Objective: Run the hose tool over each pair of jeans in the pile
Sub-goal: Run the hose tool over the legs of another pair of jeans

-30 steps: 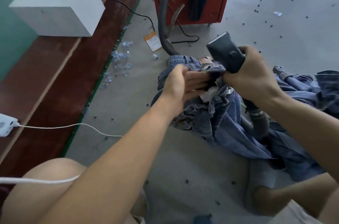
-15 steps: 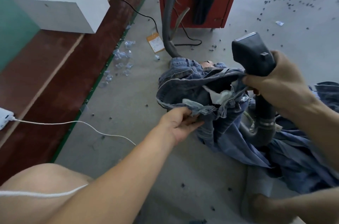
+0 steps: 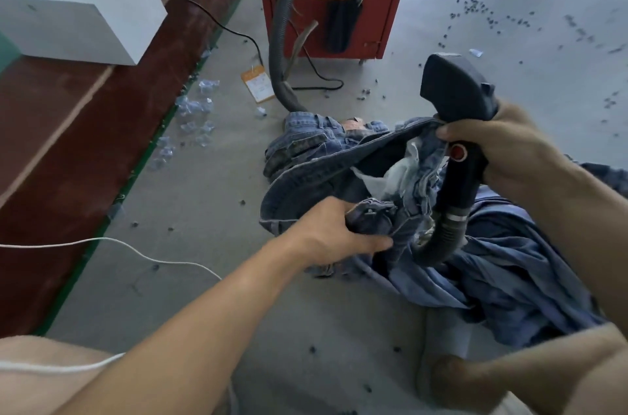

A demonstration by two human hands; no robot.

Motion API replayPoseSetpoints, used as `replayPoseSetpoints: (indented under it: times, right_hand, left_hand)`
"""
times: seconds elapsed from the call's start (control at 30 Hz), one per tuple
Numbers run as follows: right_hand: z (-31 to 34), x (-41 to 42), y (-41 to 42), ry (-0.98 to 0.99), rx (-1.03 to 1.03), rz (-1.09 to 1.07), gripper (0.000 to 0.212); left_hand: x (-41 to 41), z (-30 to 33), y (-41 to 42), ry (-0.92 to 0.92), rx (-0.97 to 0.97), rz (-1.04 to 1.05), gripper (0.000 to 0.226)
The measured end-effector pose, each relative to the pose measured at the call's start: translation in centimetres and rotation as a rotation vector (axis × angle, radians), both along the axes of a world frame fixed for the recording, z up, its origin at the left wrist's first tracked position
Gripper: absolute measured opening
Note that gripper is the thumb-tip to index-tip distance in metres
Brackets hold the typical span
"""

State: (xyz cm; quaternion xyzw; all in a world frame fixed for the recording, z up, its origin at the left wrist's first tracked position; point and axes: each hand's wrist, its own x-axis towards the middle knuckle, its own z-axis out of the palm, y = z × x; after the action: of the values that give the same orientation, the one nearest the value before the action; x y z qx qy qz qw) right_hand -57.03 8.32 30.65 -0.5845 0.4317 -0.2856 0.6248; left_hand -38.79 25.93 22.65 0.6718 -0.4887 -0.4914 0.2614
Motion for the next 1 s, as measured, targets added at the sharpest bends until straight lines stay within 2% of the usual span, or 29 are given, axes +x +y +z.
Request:
replayPoseSetpoints:
  times: [0.07,0.13,0.27,0.37,0.43,0.5,0.57,0.63,0.73,0.87,1.0]
  right_hand:
    - [0.0,-0.1,-0.2,-0.028,0.063,-0.015,0.033]
    - [-0.1,-0.3,-0.5,-0.041,0.101,-0.05,0.027]
    - [-0.3,-0.7,-0.9,-0.054,0.109,-0.042,0.022]
    - [-0.8,-0.9,-0.8,-0.038,0.095,0.021,0.024]
    - [-1.1,-0.9,-0.9,-0.015,0.092,0.03,0.027]
    - [-1.2,-0.8,-0.8,0.058,0.06,0.035,0.031]
    - [-1.3,-0.5,-0.5,0.228,-0.071,0.056,0.032]
    - [-1.3,-0.4,0.0,0.388,-0.226,0.042,0.04]
    - [0.5,-1.6,0.9,0.467,-0.318,0.055,0.042]
    - [3.0,-2.9,3.7,0.729,-0.444,0.266,0.032]
    - [2.6,-1.6,4.9,0.872,-0.534,0.385,0.023]
  left_hand:
    - [-0.7,0.3,-0.2,0.299,-0.01,0.088,0.021]
    - [-1.8,0.8,0.0,0.619,-0.003,0.16,0.024]
    - [-3.8,1.7,-0.4,0.81,0.019,0.315,0.031]
    - [-3.9,2.6,-0.6,1.079,0.131,0.355,0.037]
    - [-4.4,2.9,-0.6,1.028,0.102,0.352,0.036]
    - [-5.4,3.1,-0.6,0.89,0.011,0.491,0.028]
    - [-6.0,3.1,-1.1,0.786,-0.103,0.668,0.009]
    - [-5.9,2.2,-1.6,0.612,-0.193,0.898,0.019]
    - [-4.5,0.6,-2.4,0.354,-0.312,1.166,0.025]
    - [-3.4,-0.9,-3.5,0.254,-0.384,1.22,0.022]
    - [-3.5,-1.1,-4.3,0.218,-0.465,1.088,0.011]
